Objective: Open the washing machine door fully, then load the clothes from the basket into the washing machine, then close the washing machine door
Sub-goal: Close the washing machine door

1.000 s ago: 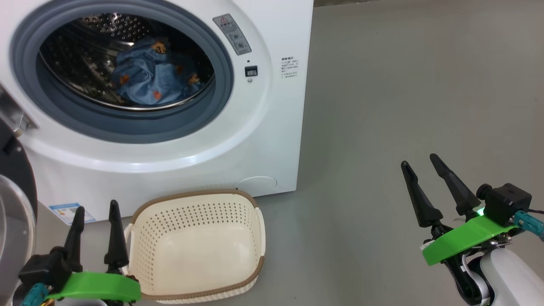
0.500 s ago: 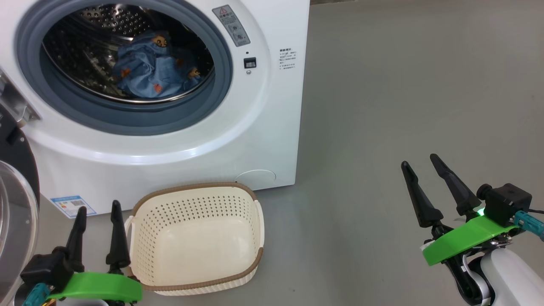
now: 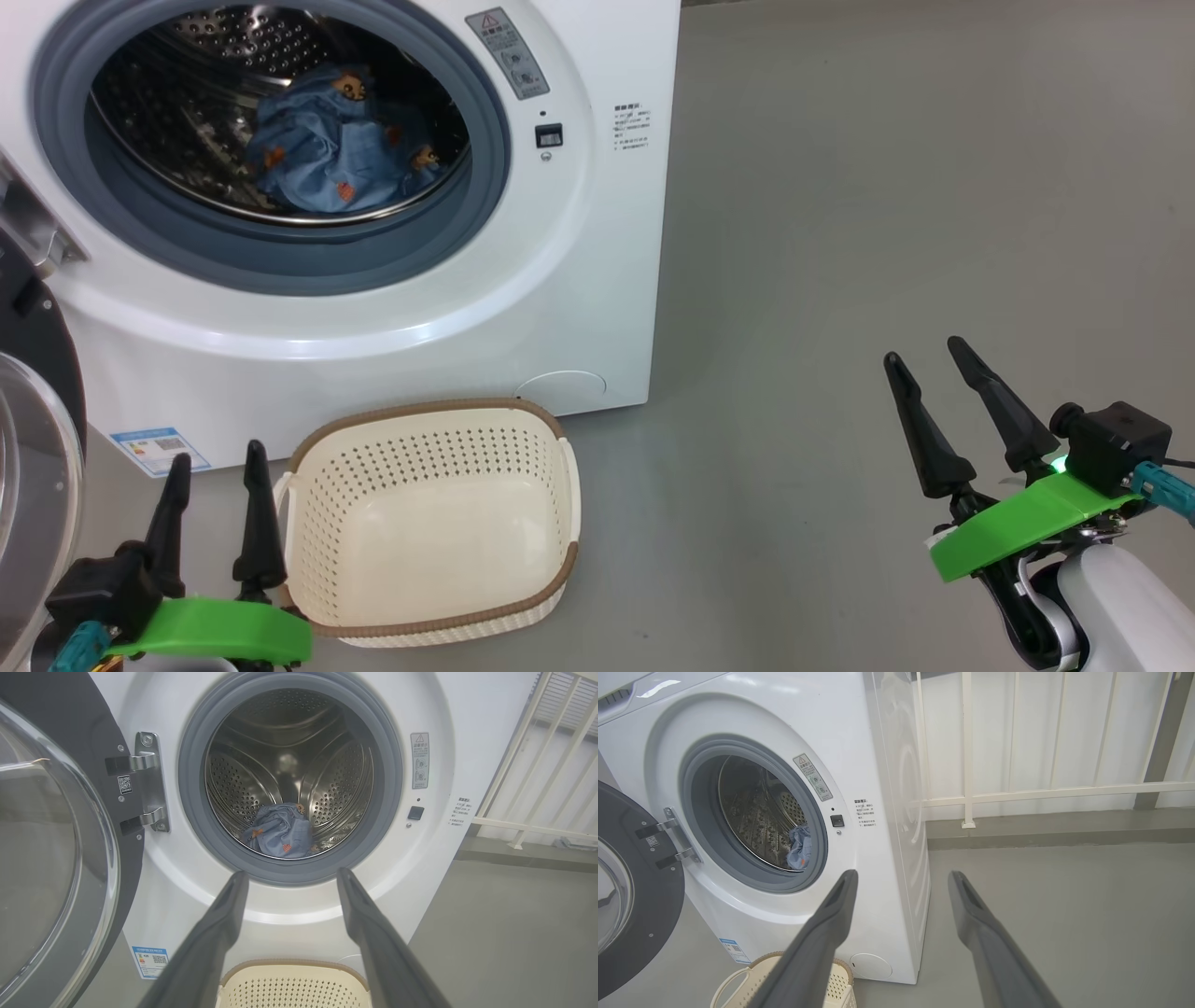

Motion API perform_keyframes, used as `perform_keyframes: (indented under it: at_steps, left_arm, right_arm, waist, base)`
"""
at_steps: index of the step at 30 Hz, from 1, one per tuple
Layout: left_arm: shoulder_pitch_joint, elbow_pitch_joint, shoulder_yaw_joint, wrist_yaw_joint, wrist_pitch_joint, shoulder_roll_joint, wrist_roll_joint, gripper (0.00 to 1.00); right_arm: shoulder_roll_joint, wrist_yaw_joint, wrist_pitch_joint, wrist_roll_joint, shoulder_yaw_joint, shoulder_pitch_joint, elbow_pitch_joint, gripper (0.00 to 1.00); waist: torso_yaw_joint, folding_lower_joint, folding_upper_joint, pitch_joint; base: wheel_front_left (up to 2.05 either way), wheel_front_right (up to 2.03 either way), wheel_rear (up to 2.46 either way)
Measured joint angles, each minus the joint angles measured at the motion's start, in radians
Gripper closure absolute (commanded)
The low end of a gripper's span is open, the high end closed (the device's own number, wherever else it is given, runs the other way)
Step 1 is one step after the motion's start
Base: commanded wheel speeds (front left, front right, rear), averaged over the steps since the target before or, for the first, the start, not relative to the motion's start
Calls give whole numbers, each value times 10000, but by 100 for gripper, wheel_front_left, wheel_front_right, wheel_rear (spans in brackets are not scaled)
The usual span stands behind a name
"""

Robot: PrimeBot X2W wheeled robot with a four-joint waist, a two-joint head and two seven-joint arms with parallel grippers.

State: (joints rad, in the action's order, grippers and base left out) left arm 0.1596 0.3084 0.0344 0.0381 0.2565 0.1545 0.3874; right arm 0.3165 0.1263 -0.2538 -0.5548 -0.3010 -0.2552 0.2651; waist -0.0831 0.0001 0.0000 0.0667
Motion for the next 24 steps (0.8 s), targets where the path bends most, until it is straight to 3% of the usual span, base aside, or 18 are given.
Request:
perform_keyframes:
  at_steps: [24]
  left_arm:
    - [-1, 0, 54, -309, 0, 42, -4, 0]
  right_arm:
    - [-17, 0, 0, 0, 38, 4, -2, 0]
  waist:
    - [174, 0, 0, -64]
  base:
    - [0, 0, 0]
